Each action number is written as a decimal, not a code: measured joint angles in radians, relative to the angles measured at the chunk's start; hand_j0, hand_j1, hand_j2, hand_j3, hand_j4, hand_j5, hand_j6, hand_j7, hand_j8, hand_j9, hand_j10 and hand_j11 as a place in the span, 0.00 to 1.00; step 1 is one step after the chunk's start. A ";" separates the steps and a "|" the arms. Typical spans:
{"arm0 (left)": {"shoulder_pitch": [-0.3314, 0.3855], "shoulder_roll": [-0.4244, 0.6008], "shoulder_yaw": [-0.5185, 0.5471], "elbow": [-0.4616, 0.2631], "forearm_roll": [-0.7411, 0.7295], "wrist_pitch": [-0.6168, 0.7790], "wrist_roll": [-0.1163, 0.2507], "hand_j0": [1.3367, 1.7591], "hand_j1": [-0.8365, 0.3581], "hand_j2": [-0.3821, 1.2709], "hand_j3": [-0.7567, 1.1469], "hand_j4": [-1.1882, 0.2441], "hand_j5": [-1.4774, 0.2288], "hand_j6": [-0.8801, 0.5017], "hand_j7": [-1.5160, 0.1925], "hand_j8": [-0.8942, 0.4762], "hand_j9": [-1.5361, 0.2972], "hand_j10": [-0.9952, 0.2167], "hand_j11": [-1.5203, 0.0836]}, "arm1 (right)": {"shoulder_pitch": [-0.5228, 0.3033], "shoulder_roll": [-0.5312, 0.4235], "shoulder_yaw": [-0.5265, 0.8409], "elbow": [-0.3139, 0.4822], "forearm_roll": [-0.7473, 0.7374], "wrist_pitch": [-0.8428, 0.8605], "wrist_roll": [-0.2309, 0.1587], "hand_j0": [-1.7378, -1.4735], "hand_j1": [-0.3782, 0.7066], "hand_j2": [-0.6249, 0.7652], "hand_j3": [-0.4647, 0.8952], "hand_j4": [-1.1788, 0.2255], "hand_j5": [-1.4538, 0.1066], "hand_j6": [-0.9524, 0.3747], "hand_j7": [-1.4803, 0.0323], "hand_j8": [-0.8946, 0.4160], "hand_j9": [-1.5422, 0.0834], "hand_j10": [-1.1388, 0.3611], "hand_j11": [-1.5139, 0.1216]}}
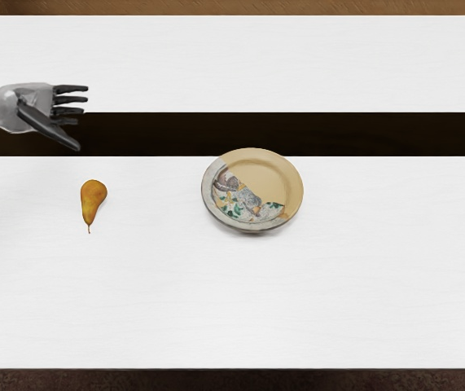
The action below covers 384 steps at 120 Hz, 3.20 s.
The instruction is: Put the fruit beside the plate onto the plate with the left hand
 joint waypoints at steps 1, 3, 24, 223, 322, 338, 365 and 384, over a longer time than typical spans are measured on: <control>0.000 0.000 0.000 0.000 0.002 0.000 0.000 0.76 0.99 0.23 0.40 0.83 0.87 0.64 0.89 0.65 0.84 0.82 0.95 | 0.000 0.000 0.000 0.000 0.000 0.000 0.000 0.30 0.06 0.45 0.34 0.82 0.91 0.70 0.95 0.66 0.93 0.74 0.90; 0.000 -0.001 0.000 -0.001 0.005 0.000 0.000 0.76 0.99 0.23 0.40 0.83 0.87 0.64 0.89 0.65 0.84 0.82 0.95 | 0.000 0.000 0.000 0.000 0.000 0.000 0.000 0.30 0.06 0.45 0.34 0.82 0.91 0.70 0.95 0.66 0.93 0.74 0.90; -0.018 -0.002 0.000 -0.005 0.098 0.000 0.000 0.76 0.99 0.23 0.40 0.83 0.87 0.64 0.89 0.65 0.84 0.82 0.95 | -0.001 0.000 0.001 0.001 0.001 -0.001 0.001 0.30 0.06 0.45 0.34 0.82 0.91 0.70 0.95 0.66 0.93 0.74 0.90; -0.256 0.072 0.253 -0.640 1.192 0.045 -0.157 0.76 0.99 0.23 0.40 0.83 0.87 0.63 0.89 0.65 0.84 0.82 0.95 | -0.003 0.000 0.002 0.000 0.000 -0.001 -0.001 0.30 0.06 0.45 0.34 0.82 0.91 0.70 0.95 0.66 0.93 0.74 0.90; -0.188 0.034 0.300 -0.634 1.292 0.251 -0.153 0.76 0.83 0.25 0.40 0.71 0.74 0.52 0.76 0.53 0.72 0.69 0.82 | -0.003 0.000 0.002 0.000 0.000 -0.001 0.000 0.30 0.06 0.45 0.34 0.82 0.91 0.70 0.95 0.66 0.93 0.74 0.90; -0.178 0.032 0.300 -0.631 1.293 0.263 -0.153 0.76 0.82 0.25 0.40 0.71 0.73 0.51 0.76 0.52 0.72 0.68 0.81 | -0.003 0.000 0.002 0.000 0.000 -0.001 -0.001 0.30 0.06 0.45 0.34 0.82 0.91 0.70 0.95 0.66 0.93 0.74 0.90; -0.165 0.029 0.305 -0.625 1.308 0.313 -0.153 0.76 0.81 0.25 0.40 0.70 0.73 0.50 0.75 0.52 0.71 0.67 0.80 | -0.003 0.000 0.002 0.000 0.000 -0.001 -0.001 0.30 0.06 0.45 0.34 0.82 0.91 0.70 0.95 0.66 0.93 0.74 0.90; -0.159 0.029 0.306 -0.623 1.313 0.346 -0.153 0.76 0.80 0.26 0.40 0.69 0.72 0.49 0.74 0.51 0.70 0.66 0.79 | -0.003 0.000 0.002 0.000 0.000 -0.001 -0.001 0.30 0.06 0.45 0.34 0.82 0.91 0.70 0.95 0.66 0.93 0.74 0.90</control>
